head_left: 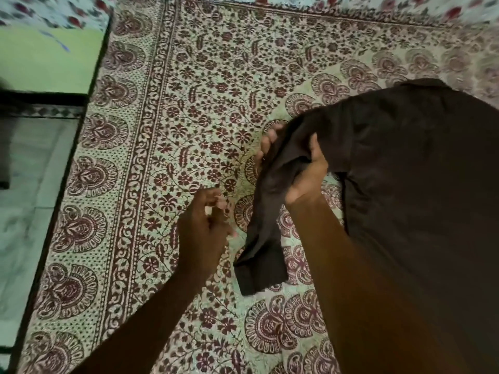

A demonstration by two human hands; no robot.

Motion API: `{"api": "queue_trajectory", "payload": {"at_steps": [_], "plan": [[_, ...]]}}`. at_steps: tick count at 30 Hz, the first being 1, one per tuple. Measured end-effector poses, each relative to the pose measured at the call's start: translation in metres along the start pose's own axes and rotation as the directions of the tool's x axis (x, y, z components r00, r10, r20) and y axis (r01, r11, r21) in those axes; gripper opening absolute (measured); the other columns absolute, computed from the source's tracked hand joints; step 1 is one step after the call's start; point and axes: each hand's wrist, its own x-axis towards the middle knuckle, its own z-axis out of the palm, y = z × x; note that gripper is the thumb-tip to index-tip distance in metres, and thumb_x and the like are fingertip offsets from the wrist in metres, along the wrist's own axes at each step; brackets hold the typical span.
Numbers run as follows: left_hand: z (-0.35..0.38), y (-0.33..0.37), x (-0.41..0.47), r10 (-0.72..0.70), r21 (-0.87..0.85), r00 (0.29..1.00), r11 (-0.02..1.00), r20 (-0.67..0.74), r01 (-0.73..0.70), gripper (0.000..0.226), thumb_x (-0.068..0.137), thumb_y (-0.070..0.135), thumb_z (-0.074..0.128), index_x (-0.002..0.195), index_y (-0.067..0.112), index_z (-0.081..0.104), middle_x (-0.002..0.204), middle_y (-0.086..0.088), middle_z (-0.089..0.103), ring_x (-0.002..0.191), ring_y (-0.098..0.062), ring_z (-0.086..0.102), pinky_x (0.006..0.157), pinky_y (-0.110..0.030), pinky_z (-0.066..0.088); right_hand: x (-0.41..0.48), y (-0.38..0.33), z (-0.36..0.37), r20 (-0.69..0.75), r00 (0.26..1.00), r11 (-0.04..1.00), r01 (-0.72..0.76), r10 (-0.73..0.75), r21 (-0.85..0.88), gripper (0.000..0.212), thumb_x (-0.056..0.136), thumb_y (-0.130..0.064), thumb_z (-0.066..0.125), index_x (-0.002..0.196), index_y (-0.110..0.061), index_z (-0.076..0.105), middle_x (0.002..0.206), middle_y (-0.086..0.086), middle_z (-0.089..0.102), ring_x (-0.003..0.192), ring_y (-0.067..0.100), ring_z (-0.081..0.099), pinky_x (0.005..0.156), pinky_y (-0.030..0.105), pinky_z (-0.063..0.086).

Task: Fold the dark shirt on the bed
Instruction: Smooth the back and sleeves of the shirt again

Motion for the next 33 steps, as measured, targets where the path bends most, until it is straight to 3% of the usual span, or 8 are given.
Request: {"api": "queue_trajectory", "payload": {"at_steps": [3, 6, 9, 14, 18, 22, 24, 33], "plan": [[0.007, 0.007, 0.029, -0.142, -0.023, 0.945, 0.988, 0.294, 0.156, 0.025, 0.106, 0.030, 0.058, 0.130, 0.032, 0.064, 0.117, 0.016, 0.066, 0.093, 0.013, 0.063, 0.072, -0.015, 0.052, 0.006, 0.001, 0.009, 0.047, 0.999, 1.000, 0.005, -0.006, 0.014, 0.070, 0.106, -0.062, 0.025, 0.138, -0.009, 0.057, 0.126, 0.018, 0.070, 0.115, 0.034, 0.070, 0.105, 0.046, 0.050], [0.018, 0.013, 0.039, -0.262, -0.153, 0.749, 0.887, 0.609, 0.435, 0.027, 0.105, 0.016, 0.058, 0.119, 0.038, 0.067, 0.121, 0.010, 0.074, 0.107, -0.002, 0.069, 0.089, -0.021, 0.055, 0.006, -0.006, 0.022, 0.015, 0.999, 0.999, 0.031, -0.030, -0.042, 0.070, 0.105, -0.057, 0.022, 0.150, -0.011, 0.048, 0.153, 0.025, 0.050, 0.141, 0.042, 0.050, 0.126, 0.049, 0.024], [0.021, 0.004, 0.039, -0.267, -0.093, 0.797, 0.924, 0.542, 0.372, 0.034, 0.092, -0.005, 0.068, 0.105, 0.026, 0.074, 0.107, 0.000, 0.080, 0.105, -0.023, 0.075, 0.094, -0.044, 0.059, 0.008, -0.014, 0.019, -0.084, 0.996, 0.992, 0.009, -0.019, -0.126, 0.066, 0.104, -0.050, 0.029, 0.145, -0.005, 0.053, 0.153, 0.028, 0.048, 0.140, 0.044, 0.048, 0.125, 0.050, 0.028], [-0.004, 0.008, 0.050, -0.007, 0.249, 0.996, 0.968, 0.092, -0.016, 0.012, 0.093, 0.015, 0.073, 0.088, 0.018, 0.064, 0.079, 0.008, 0.063, 0.073, -0.006, 0.062, 0.063, -0.029, 0.052, 0.005, -0.019, -0.003, -0.466, 0.872, 0.907, -0.065, -0.151, -0.415, 0.024, 0.103, -0.033, 0.058, 0.086, -0.017, 0.061, 0.060, -0.003, 0.058, 0.066, 0.016, 0.054, 0.070, 0.030, 0.050], [-0.034, 0.016, 0.069, 0.213, 0.409, 0.967, 0.877, 0.138, -0.251, 0.015, 0.092, 0.020, 0.074, 0.094, 0.020, 0.059, 0.082, 0.008, 0.057, 0.074, -0.012, 0.058, 0.064, -0.029, 0.050, -0.001, -0.013, -0.014, -0.557, 0.808, 0.954, 0.018, -0.191, -0.301, 0.013, 0.106, -0.023, 0.055, 0.100, -0.014, 0.061, 0.087, 0.006, 0.066, 0.076, 0.020, 0.064, 0.063, 0.031, 0.055], [-0.060, 0.024, 0.101, -0.212, 0.286, 0.820, 0.956, 0.531, 0.062, 0.044, 0.089, 0.014, 0.077, 0.128, 0.027, 0.061, 0.109, 0.003, 0.070, 0.082, -0.009, 0.067, 0.065, -0.026, 0.056, -0.005, 0.005, -0.008, -0.526, 0.823, 0.971, 0.237, -0.214, -0.024, 0.029, 0.110, -0.028, 0.045, 0.113, -0.012, 0.069, 0.125, 0.013, 0.073, 0.114, 0.031, 0.070, 0.092, 0.044, 0.057], [-0.072, 0.024, 0.116, -0.352, 0.269, 0.728, 0.934, 0.589, 0.234, 0.043, 0.085, 0.009, 0.080, 0.125, 0.018, 0.067, 0.119, -0.007, 0.073, 0.092, -0.022, 0.072, 0.081, -0.035, 0.062, -0.008, 0.019, -0.002, -0.534, 0.822, 0.977, 0.210, -0.196, -0.036, 0.034, 0.109, -0.039, 0.048, 0.106, -0.013, 0.070, 0.109, 0.012, 0.074, 0.095, 0.027, 0.070, 0.092, 0.041, 0.055], [-0.108, 0.012, 0.148, -0.299, 0.015, 0.612, 0.905, 0.732, 0.424, 0.048, 0.084, 0.026, 0.070, 0.127, 0.004, 0.064, 0.101, -0.010, 0.070, 0.086, -0.023, 0.063, 0.075, -0.035, 0.056, -0.004, 0.105, 0.037, -0.548, 0.836, 0.955, -0.140, -0.028, -0.262, 0.017, 0.100, -0.009, 0.061, 0.084, -0.014, 0.058, 0.058, 0.000, 0.055, 0.056, 0.014, 0.054, 0.058, 0.028, 0.053]]}}
